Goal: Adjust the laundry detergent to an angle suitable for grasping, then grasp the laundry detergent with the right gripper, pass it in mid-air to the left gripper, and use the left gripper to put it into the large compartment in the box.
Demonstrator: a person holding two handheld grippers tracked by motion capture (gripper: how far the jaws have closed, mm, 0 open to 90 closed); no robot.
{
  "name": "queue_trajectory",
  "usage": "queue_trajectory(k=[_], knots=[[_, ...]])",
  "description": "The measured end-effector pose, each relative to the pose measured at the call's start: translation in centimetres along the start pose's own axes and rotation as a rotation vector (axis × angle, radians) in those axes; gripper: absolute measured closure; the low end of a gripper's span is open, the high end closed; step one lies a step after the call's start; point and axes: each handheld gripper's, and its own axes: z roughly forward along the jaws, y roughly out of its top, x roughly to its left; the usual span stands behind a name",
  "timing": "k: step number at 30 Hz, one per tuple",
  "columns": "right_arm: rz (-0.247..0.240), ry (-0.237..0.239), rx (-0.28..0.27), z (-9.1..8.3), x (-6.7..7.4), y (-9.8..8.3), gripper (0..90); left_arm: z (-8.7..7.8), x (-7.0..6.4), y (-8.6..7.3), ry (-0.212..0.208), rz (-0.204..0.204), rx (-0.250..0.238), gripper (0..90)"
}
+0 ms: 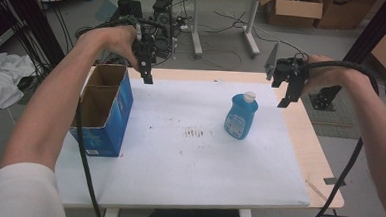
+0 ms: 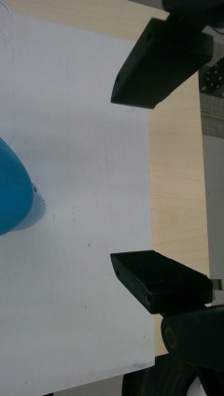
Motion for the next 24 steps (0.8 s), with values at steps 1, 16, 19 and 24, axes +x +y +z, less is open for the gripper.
queue_trajectory(k=[1, 16, 19, 24], knots=[[-0.001, -0.002, 0.002, 0.0, 0.0, 0.0, 19.2, -0.1, 0.0, 0.0, 0.001, -0.001, -0.009, 17.9], [-0.006, -0.011, -0.006, -0.4, 0.4, 0.4, 19.5, -0.5, -0.3, 0.0, 0.007, 0.007, -0.017, 18.2], [-0.005, -0.01, -0.005, -0.4, 0.5, 0.4, 19.1, -0.4, -0.4, 0.0, 0.009, 0.008, -0.014, 18.2], [0.019, -0.002, -0.052, -0.2, 1.0, 0.2, 19.2, -0.1, -0.3, 0.2, 0.004, 0.007, -0.006, 18.3]])
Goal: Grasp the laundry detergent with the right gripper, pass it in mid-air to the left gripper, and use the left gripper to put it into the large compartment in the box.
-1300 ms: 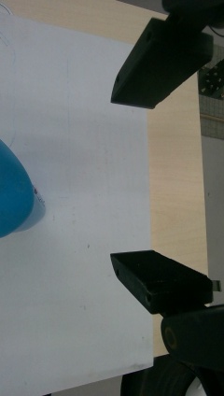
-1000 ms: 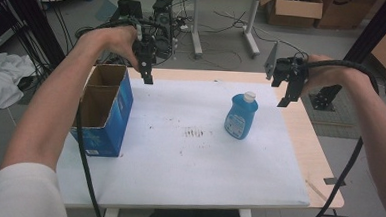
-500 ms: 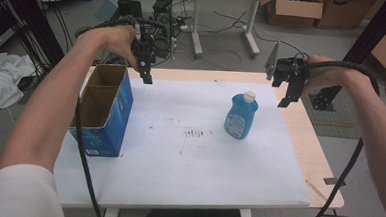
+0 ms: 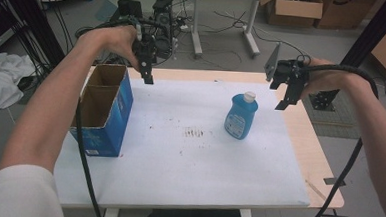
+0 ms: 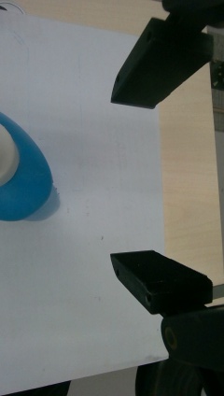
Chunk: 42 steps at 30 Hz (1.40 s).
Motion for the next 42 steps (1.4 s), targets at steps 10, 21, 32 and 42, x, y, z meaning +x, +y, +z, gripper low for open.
queue_trajectory(k=[10, 21, 32, 42], knots=[[0.123, -0.041, -0.021, 1.1, 0.7, 0.0, 19.6, -0.1, -0.3, 0.5, 0.0, -0.002, -0.02, 18.4], [0.262, -0.05, -0.088, 3.7, 1.3, 0.6, 19.3, 0.5, -0.2, -0.1, 0.003, -0.016, -0.004, 19.0], [0.449, -0.069, -0.205, 6.3, 2.1, 0.4, 18.6, 0.9, -0.2, -0.6, -0.003, -0.024, -0.012, 19.1], [0.525, -0.107, -0.286, 7.9, 2.9, 0.5, 18.1, 1.1, -0.1, -0.8, 0.003, -0.032, 0.001, 19.5]])
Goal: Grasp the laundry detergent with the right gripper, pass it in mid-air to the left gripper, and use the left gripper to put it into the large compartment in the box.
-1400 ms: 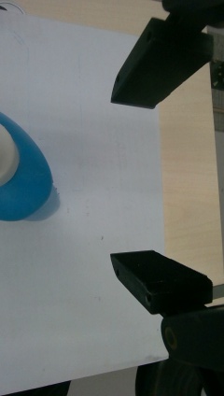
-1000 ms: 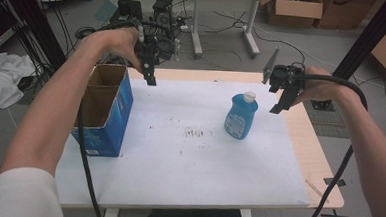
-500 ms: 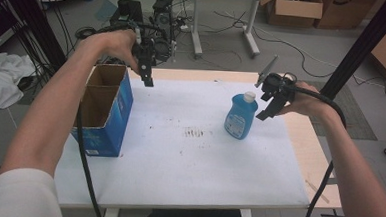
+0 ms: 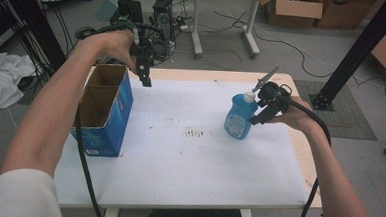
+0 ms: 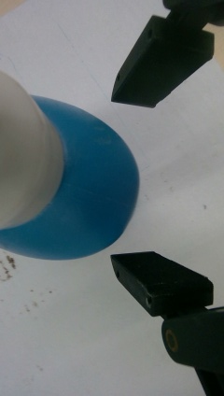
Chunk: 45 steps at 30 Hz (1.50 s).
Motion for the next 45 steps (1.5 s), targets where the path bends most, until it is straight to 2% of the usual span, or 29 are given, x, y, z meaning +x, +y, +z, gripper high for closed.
queue_trajectory(k=[6, 9, 12, 14, 17, 21, 23, 26, 28, 29, 33, 45], knots=[[0.033, -0.023, -0.063, 0.6, 0.7, -0.4, 17.0, -0.2, 0.0, -0.1, 0.005, -0.002, -0.003, 19.6], [0.069, -0.041, -0.114, 0.9, 0.9, -0.8, 16.1, -0.1, 0.0, -0.2, 0.005, -0.004, -0.003, 19.7], [0.08, -0.05, -0.135, 1.1, 1.0, -0.9, 16.0, -0.1, 0.0, -0.3, 0.007, -0.005, -0.004, 19.8], [0.108, -0.071, -0.164, 1.7, 1.3, -1.1, 15.7, -0.2, 0.0, -0.3, 0.006, -0.007, -0.004, 19.8], [0.145, -0.059, -0.207, 2.2, 1.6, -1.4, 15.8, -0.3, 0.0, -0.4, 0.009, -0.011, -0.009, 19.9], [0.176, -0.087, -0.261, 2.7, 1.9, -1.8, 15.7, -0.3, -0.1, -0.6, 0.015, -0.011, -0.014, 20.1], [0.198, -0.079, -0.292, 3.0, 2.0, -2.1, 15.6, -0.4, 0.0, -0.6, 0.017, -0.014, -0.013, 20.1], [0.218, -0.12, -0.33, 3.3, 2.1, -2.3, 15.4, -0.4, 0.0, -0.7, 0.018, -0.017, -0.015, 20.2], [0.229, -0.125, -0.35, 3.4, 2.1, -2.4, 15.4, -0.4, -0.1, -0.7, 0.018, -0.017, -0.015, 20.5], [0.246, -0.121, -0.379, 3.4, 2.1, -2.5, 15.5, -0.5, -0.1, -0.7, 0.018, -0.016, -0.014, 20.6], [0.249, -0.127, -0.392, 3.6, 2.2, -2.5, 15.6, -0.4, -0.1, -0.8, 0.016, -0.019, -0.017, 20.7], [0.248, -0.13, -0.384, 4.5, 2.6, -2.4, 17.6, 0.0, -0.1, -1.0, 0.009, -0.025, -0.024, 21.4]])
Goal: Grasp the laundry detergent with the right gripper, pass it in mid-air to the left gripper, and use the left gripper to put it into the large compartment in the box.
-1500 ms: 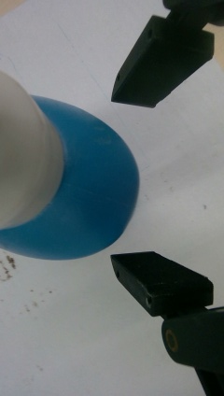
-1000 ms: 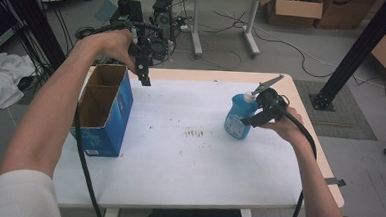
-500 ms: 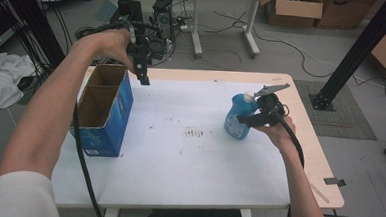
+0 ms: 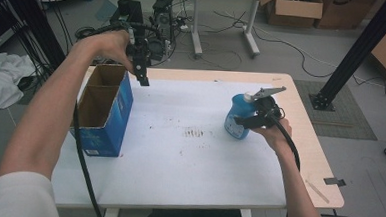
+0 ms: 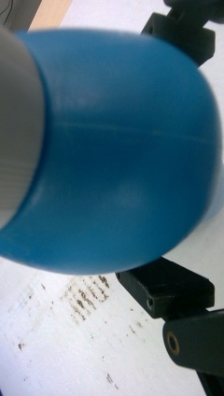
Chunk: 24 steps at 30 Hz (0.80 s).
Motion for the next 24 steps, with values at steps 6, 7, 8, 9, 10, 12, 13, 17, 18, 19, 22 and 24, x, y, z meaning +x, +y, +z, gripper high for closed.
queue_trajectory(k=[6, 7, 8, 9, 10, 12, 13, 17, 18, 19, 22, 24], knots=[[-0.007, 0.002, -0.003, 0.19, 0.15, 0.05, 20.6, -0.08, 0.02, -0.14, 0.0, -0.003, 0.003, 21.3], [-0.007, 0.002, -0.003, 0.19, 0.15, 0.05, 20.6, -0.08, 0.02, -0.14, 0.0, -0.003, 0.003, 21.2], [-0.012, -0.002, -0.004, 0.26, 0.17, 0.05, 20.8, -0.05, 0.0, -0.21, 0.0, -0.007, -0.002, 21.2], [-0.012, -0.002, -0.004, 0.26, 0.17, 0.05, 20.8, -0.05, 0.0, -0.21, 0.0, -0.007, -0.002, 21.2], [-0.007, -0.003, -0.007, 0.26, 0.22, 0.04, 22.7, -0.07, 0.02, -0.24, 0.004, -0.007, 0.0, 21.2], [-0.009, -0.005, -0.01, 0.26, 0.25, 0.04, 24.3, -0.05, 0.03, -0.27, 0.003, -0.006, 0.001, 21.2], [-0.008, -0.006, -0.012, 0.26, 0.28, 0.04, 24.4, -0.03, 0.02, -0.28, 0.0, -0.008, 0.001, 21.2], [-0.012, -0.008, -0.024, 0.18, 0.32, 0.04, 27.5, 0.03, 0.03, -0.35, -0.001, -0.01, 0.002, 21.3], [-0.012, -0.007, -0.026, 0.15, 0.31, 0.03, 28.3, 0.05, 0.02, -0.37, 0.0, -0.01, 0.0, 21.3], [-0.011, -0.009, -0.028, 0.13, 0.3, 0.03, 28.4, 0.03, 0.01, -0.37, 0.001, -0.01, 0.0, 21.4], [-0.015, -0.009, -0.028, 0.14, 0.22, 0.03, 29.3, -0.04, 0.0, -0.37, 0.003, -0.01, -0.003, 21.5], [-0.013, -0.01, -0.03, 0.15, 0.23, 0.02, 29.6, -0.04, -0.03, -0.36, 0.004, -0.01, -0.004, 21.5]])
